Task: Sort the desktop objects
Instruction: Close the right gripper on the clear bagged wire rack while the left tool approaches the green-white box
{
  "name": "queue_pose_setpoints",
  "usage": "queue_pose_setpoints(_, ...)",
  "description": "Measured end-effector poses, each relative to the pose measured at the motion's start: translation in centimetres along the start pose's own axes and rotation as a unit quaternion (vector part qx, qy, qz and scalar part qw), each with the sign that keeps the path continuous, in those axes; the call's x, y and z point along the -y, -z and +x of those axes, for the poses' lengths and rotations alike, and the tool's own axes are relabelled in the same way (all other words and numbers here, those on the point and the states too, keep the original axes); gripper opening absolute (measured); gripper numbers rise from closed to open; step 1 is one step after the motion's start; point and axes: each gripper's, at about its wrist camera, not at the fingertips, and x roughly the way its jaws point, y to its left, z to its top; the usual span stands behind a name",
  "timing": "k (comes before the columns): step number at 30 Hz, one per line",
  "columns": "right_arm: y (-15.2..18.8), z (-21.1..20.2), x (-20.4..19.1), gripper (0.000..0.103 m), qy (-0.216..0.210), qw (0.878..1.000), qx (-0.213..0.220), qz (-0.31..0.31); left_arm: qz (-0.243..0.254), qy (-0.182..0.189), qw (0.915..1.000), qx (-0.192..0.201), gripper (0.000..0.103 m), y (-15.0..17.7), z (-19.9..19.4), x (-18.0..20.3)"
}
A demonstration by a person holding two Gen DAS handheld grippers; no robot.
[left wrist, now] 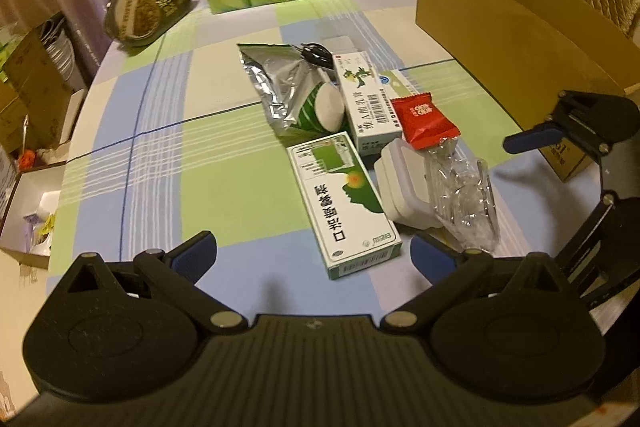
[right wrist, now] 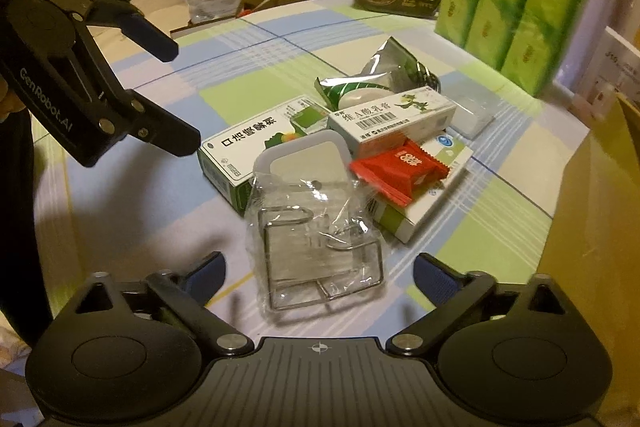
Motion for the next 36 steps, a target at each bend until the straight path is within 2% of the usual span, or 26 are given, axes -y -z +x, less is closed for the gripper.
queue_pose_setpoints(11,-0.3,1.3,1.0,0.086,-0.017,1.0,-0.009,-0.008,-0.007,0.024,0.9996,-0.01,0.1,-0.2,2.4,-0.2)
queue_pose_setpoints(19,-0.4,1.4,1.2,0.07,-0.021,1.0,-0.009,0.0,-0.001,0.029,0.9994,-0.018,0.099,-0.3,3.8,0.1)
queue_pose_setpoints(29,0.3,0.1,0.9,0.068,0.017,0.999,-0.022,0.031,-0.008,0.038,0.9991,-0.018,0.095,-0.5,4.7,0.7)
queue_pose_setpoints(33,0.9,-0.6,0.8,0.068,0.033,0.998,-0.03,0.052,0.002,0.035,0.9992,-0.02,0.091,-0.5,5.3,1.1)
queue_pose_setpoints(35,1.1,-0.9,0.8,0.068,0.038,0.997,-0.032,0.06,0.007,0.032,0.9992,-0.024,0.085,-0.5,5.7,1.3)
queue_pose_setpoints(36,1.2,-1.1,0.8,0.068,0.04,0.997,-0.032,0.064,0.005,0.03,0.9992,-0.026,0.075,-0.4,5.8,1.2)
